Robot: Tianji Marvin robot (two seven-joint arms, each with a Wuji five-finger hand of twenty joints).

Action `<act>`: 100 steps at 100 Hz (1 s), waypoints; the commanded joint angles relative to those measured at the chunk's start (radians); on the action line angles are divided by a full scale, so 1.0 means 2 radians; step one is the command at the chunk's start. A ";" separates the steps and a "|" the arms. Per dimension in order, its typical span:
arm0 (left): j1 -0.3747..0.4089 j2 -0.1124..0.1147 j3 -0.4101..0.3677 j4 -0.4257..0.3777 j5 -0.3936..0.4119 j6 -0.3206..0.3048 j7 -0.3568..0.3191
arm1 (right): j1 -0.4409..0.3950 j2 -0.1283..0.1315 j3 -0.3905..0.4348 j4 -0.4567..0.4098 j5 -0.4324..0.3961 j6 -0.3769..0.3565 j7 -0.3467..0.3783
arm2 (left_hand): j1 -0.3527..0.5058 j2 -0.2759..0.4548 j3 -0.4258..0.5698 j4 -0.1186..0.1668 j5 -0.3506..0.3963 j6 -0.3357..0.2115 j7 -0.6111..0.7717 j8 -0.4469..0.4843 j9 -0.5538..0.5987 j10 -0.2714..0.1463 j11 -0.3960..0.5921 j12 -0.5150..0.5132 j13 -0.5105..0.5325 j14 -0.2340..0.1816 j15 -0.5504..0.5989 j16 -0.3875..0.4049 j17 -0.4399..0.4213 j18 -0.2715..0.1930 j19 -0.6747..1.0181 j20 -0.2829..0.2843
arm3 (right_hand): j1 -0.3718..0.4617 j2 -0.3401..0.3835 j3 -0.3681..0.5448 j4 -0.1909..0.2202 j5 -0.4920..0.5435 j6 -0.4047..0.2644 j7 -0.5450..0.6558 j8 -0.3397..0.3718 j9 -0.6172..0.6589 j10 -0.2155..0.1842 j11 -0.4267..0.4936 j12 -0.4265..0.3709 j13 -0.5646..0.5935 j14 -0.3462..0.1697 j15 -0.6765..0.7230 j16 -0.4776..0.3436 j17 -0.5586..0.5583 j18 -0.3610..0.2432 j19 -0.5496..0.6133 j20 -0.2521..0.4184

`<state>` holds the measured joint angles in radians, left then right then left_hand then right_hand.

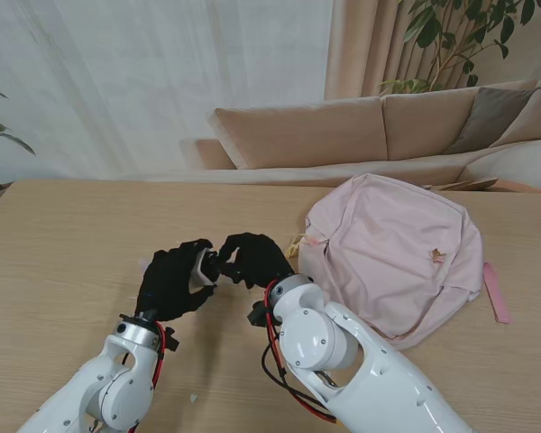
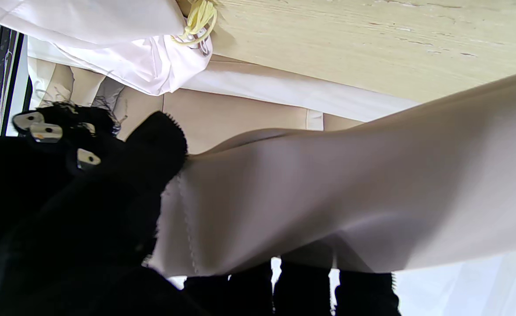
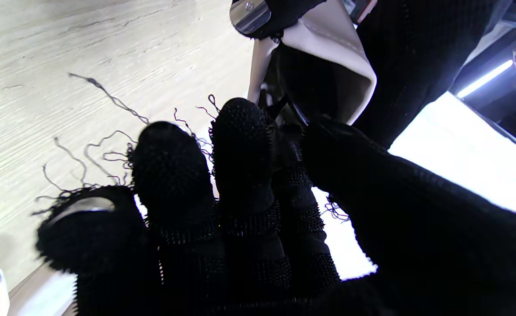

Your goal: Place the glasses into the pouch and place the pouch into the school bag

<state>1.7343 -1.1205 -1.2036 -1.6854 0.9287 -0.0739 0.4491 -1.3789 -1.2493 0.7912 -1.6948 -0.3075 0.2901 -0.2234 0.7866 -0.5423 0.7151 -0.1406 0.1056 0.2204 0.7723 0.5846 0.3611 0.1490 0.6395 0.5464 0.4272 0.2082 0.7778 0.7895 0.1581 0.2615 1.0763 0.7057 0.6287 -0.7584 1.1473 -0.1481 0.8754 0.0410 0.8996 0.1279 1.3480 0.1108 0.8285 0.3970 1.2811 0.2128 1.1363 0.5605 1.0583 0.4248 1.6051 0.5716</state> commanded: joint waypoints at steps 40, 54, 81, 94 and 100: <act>0.002 -0.003 -0.001 -0.002 0.000 0.009 -0.008 | -0.008 0.001 0.001 -0.007 0.000 -0.002 0.002 | 0.030 0.033 0.058 0.029 0.010 -0.023 0.022 -0.005 -0.018 0.001 -0.007 -0.004 -0.006 -0.010 0.011 0.013 0.001 -0.002 0.024 0.015 | 0.024 0.024 -0.016 0.001 0.025 -0.041 0.033 -0.021 0.014 0.003 -0.003 0.005 0.012 -0.007 0.003 0.003 0.007 0.004 0.028 -0.003; 0.001 -0.003 0.000 -0.001 -0.001 0.011 -0.009 | -0.003 0.000 -0.005 -0.003 0.001 -0.004 0.003 | 0.030 0.034 0.057 0.029 0.010 -0.023 0.023 -0.005 -0.018 0.001 -0.007 -0.004 -0.006 -0.010 0.010 0.013 0.001 -0.002 0.024 0.015 | 0.025 0.027 -0.019 0.001 0.029 -0.048 0.035 -0.025 0.014 0.004 -0.005 0.007 0.012 -0.006 0.003 0.003 0.007 0.005 0.028 -0.003; 0.001 -0.003 0.000 -0.003 -0.001 0.007 -0.010 | 0.005 -0.003 -0.013 0.004 0.007 -0.007 0.003 | 0.029 0.034 0.057 0.028 0.009 -0.023 0.023 -0.005 -0.019 0.000 -0.007 -0.004 -0.006 -0.010 0.010 0.013 0.001 -0.002 0.024 0.015 | 0.027 0.030 -0.022 0.001 0.032 -0.046 0.039 -0.028 0.017 0.004 -0.007 0.010 0.012 -0.006 0.005 0.004 0.008 0.006 0.029 -0.002; 0.001 -0.003 0.000 -0.004 -0.001 0.007 -0.010 | 0.007 -0.004 -0.017 0.006 0.007 -0.007 0.003 | 0.030 0.034 0.057 0.029 0.009 -0.024 0.023 -0.005 -0.019 0.001 -0.007 -0.004 -0.007 -0.010 0.010 0.013 0.001 -0.002 0.024 0.015 | 0.028 0.030 -0.022 0.002 0.040 -0.046 0.046 -0.025 0.018 0.005 -0.008 0.011 0.012 -0.006 0.006 0.005 0.009 0.006 0.029 -0.002; 0.001 -0.003 0.000 -0.005 -0.001 0.007 -0.011 | 0.008 -0.004 -0.019 0.006 0.006 -0.008 0.004 | 0.029 0.034 0.057 0.028 0.009 -0.024 0.023 -0.005 -0.019 0.001 -0.007 -0.004 -0.006 -0.010 0.010 0.013 0.001 -0.002 0.024 0.015 | 0.028 0.030 -0.022 0.002 0.043 -0.047 0.050 -0.022 0.019 0.005 -0.008 0.012 0.012 -0.006 0.007 0.005 0.010 0.006 0.029 -0.002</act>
<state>1.7319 -1.1204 -1.2060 -1.6813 0.9262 -0.0560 0.4443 -1.3612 -1.2502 0.7624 -1.6825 -0.2963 0.2795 -0.2345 0.7866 -0.5423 0.7151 -0.1406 0.1056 0.2204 0.7722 0.5844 0.3611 0.1491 0.6395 0.5464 0.4272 0.2081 0.7778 0.7900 0.1581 0.2615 1.0764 0.7058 0.6638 -0.7072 1.1077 -0.1481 0.9391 -0.0120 0.9918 0.0888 1.3485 0.1144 0.8171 0.4124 1.2811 0.2127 1.1368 0.5605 1.0582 0.4248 1.6072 0.5716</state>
